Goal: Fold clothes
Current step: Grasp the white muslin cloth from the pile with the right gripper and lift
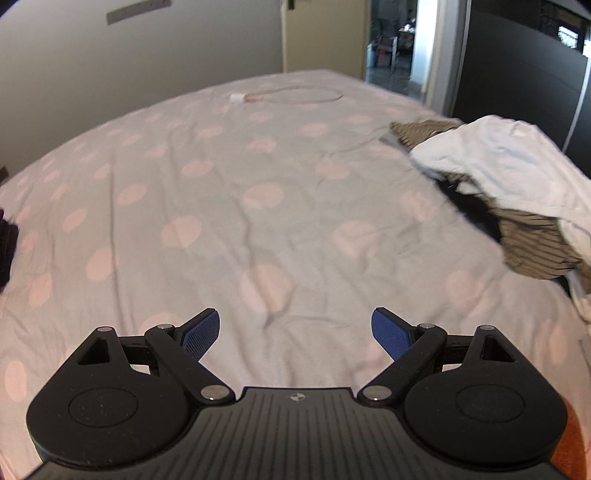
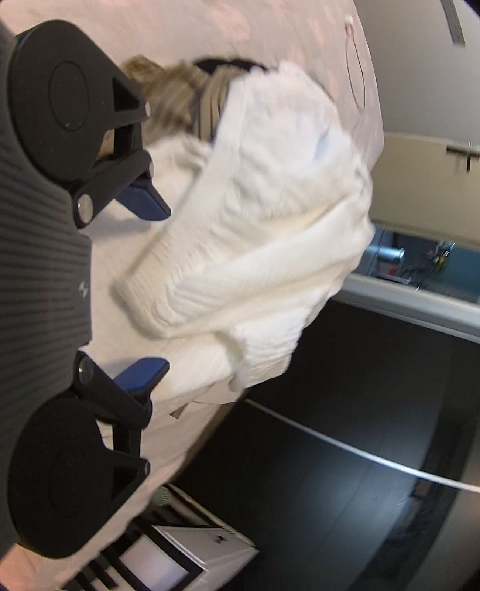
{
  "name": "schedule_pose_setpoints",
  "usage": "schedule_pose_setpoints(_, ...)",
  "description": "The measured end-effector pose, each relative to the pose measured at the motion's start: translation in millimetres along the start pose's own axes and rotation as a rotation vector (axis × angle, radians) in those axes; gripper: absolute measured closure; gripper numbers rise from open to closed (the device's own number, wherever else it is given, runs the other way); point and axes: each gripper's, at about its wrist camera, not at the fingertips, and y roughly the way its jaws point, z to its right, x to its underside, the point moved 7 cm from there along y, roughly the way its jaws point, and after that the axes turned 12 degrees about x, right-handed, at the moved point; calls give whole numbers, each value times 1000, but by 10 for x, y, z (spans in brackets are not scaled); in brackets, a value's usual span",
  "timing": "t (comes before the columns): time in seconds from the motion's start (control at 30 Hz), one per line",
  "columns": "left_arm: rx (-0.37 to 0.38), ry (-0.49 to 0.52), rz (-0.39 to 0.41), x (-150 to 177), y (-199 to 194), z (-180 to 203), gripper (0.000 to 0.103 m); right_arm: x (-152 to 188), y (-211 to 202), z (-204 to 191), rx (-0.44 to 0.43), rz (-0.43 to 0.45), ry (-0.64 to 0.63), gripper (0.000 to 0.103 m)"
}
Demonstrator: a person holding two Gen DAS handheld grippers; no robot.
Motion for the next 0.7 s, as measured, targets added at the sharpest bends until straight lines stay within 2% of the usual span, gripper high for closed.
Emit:
schedule_pose_setpoints(0.13, 5, -35, -42, 91, 147, -95, 0, -31, 129, -182, -15, -26, -32, 52)
schedule_pose_setpoints(0.17, 2, -36, -50, 107, 168, -115, 0, -53, 106, -247, -13, -18, -54, 67)
schedule_pose_setpoints(0.2, -2, -32, -55, 116, 174, -132, 0, -89, 39, -303, -21, -3, -69, 76)
schedule_pose_setpoints(0.27, -3, -27, -55, 115, 154, -150, 0, -174, -118, -428, -48, 30, -93, 80)
schedule_pose_setpoints(0.43, -20, -33, -9, 9, -72, -273, 0, -582, -857, -926, -266, 132, -95, 81)
schedule_pose_setpoints(0.53, -46, -46, 41, -82, -317, -404, 0, -822, -1331, -1239, -397, 194, -99, 81)
schedule_pose_setpoints(0.7, -108, -65, 130, -206, -854, -700, 0, -1148, -2327, -2054, -606, 286, -142, 82)
